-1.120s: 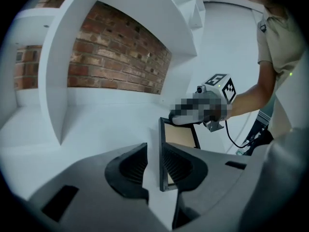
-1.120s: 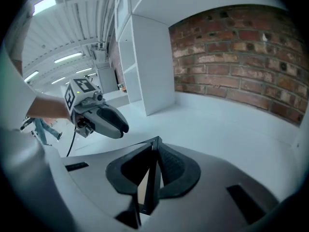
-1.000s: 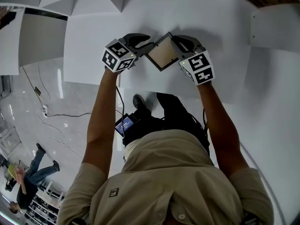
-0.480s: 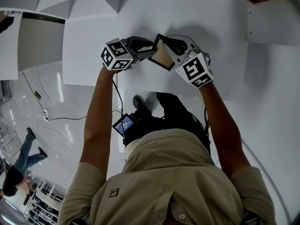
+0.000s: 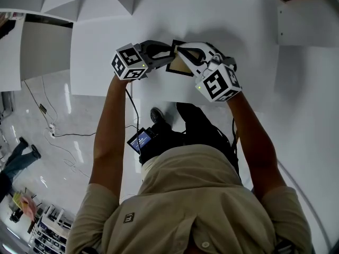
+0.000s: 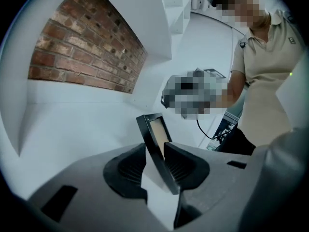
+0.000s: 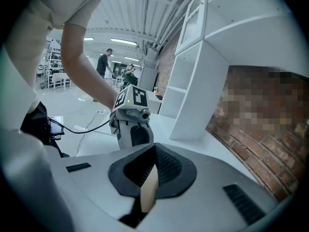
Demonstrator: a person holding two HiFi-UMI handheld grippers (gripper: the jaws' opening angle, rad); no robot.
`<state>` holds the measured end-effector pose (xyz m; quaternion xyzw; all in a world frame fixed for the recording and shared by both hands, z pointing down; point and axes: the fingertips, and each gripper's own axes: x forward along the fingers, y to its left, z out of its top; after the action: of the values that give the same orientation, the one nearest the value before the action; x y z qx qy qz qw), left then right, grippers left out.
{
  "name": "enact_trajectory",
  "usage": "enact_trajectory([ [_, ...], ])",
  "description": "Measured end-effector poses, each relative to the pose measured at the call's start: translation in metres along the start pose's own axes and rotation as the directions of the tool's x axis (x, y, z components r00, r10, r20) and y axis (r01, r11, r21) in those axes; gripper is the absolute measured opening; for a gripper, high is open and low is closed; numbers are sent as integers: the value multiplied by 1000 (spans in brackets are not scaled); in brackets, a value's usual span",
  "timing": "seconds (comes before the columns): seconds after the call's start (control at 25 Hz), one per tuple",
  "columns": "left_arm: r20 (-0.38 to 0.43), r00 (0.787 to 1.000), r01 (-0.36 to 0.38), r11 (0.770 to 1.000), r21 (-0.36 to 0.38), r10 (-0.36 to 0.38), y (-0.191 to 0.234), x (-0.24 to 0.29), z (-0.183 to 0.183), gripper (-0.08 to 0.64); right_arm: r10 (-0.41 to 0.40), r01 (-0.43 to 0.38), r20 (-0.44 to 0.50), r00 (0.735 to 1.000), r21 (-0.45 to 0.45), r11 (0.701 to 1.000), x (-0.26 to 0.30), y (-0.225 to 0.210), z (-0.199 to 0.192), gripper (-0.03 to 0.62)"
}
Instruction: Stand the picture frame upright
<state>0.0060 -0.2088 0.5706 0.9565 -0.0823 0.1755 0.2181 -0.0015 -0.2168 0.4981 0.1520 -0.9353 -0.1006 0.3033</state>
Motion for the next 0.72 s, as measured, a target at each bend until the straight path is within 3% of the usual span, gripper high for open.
enact_trajectory([
  [0.12,-27,1000,-2,1000,23,3,-6,6,-5,109,16,-17,6,1000,36,999,1,5,0,5],
  [0.2,-43,999,-7,1000,16,7,-8,9,-11,109,-1,4,-17,1000,153,988,0,0,-15,5],
  [0.24,-49,999,-4,1000,6,4,-9,10,-14,109,-30,36,-26,999,247,968,-2,-7,-26,5],
  [0.28,-50,999,0,1000,-4,-1,-10,11,-15,109,-73,78,-29,997,354,932,-8,-17,-38,6],
  [0.36,-42,999,6,1000,-16,-7,-10,11,-16,109,-171,146,-10,985,567,811,-25,-38,-60,11],
  [0.44,-34,999,3,1000,-23,-4,-9,12,-17,109,-232,139,25,972,736,662,-41,-49,-79,169],
  [0.52,-24,1000,1,999,-34,-2,-8,12,-18,109,-208,65,60,976,835,546,-48,-43,-99,213],
  [0.6,-18,1000,4,999,-43,-4,-8,12,-19,109,-106,-44,107,989,880,473,-44,-25,-113,218],
  [0.64,-17,1000,5,999,-45,-6,-8,12,-19,109,-56,-86,125,991,887,454,-40,-17,-117,218],
  [0.68,-17,1000,7,999,-46,-7,-7,12,-19,109,-20,-109,133,991,883,456,-36,-11,-119,218],
  [0.72,-18,1000,7,999,-46,-8,-7,13,-19,109,-1,-115,132,991,871,478,-34,-8,-119,187],
])
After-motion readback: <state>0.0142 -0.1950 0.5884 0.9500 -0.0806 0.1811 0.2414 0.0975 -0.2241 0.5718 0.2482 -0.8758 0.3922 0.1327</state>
